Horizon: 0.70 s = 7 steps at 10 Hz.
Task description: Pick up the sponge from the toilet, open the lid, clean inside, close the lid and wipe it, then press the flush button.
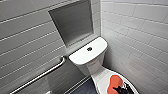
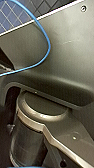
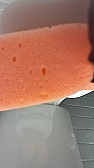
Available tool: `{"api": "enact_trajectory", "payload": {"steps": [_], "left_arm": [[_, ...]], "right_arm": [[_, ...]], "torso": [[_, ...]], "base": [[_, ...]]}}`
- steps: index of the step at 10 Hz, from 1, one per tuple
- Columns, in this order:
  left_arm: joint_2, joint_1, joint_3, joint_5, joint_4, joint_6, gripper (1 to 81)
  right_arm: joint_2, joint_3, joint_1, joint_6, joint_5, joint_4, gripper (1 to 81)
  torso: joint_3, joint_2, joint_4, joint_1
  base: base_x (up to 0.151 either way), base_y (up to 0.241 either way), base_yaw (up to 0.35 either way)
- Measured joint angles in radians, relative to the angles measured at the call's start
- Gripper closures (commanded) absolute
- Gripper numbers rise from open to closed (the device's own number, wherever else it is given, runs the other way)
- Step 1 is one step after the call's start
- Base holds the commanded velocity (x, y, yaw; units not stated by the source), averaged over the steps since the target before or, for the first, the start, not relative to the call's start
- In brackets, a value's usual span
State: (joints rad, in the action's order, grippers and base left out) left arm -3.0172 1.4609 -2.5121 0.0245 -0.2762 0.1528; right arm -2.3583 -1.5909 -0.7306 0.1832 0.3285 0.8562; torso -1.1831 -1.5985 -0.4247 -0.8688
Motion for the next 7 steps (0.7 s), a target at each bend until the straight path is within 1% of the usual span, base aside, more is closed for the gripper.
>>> {"api": "enact_trajectory", "payload": {"steps": [1, 2, 4, 7], "left_arm": [[0.000, 0.000, 0.000, 0.000, 0.000, 0.000, 1.0], [0.000, 0.000, 0.000, 0.000, 0.000, 0.000, 1.0], [0.000, 0.000, 0.000, 0.000, 0.000, 0.000, 1.0], [0.000, 0.000, 0.000, 0.000, 0.000, 0.000, 1.0]], "right_arm": [[-0.046, -0.056, 0.038, 0.000, -0.051, 0.002, 81.1], [-0.089, -0.114, 0.063, 0.000, -0.117, 0.004, 81.1], [-0.167, -0.239, 0.093, 0.000, -0.213, 0.005, 81.1], [-0.287, -0.407, 0.113, 0.001, -0.283, 0.004, 81.1]], "torso": [[0.000, 0.000, 0.000, 0.000], [0.000, 0.000, 0.000, 0.000], [0.000, 0.000, 0.000, 0.000], [0.000, 0.000, 0.000, 0.000]], "base": [[0.000, 0.000, 0.000], [0.000, 0.000, 0.000], [0.000, 0.000, 0.000], [0.000, 0.000, 0.000]]}}
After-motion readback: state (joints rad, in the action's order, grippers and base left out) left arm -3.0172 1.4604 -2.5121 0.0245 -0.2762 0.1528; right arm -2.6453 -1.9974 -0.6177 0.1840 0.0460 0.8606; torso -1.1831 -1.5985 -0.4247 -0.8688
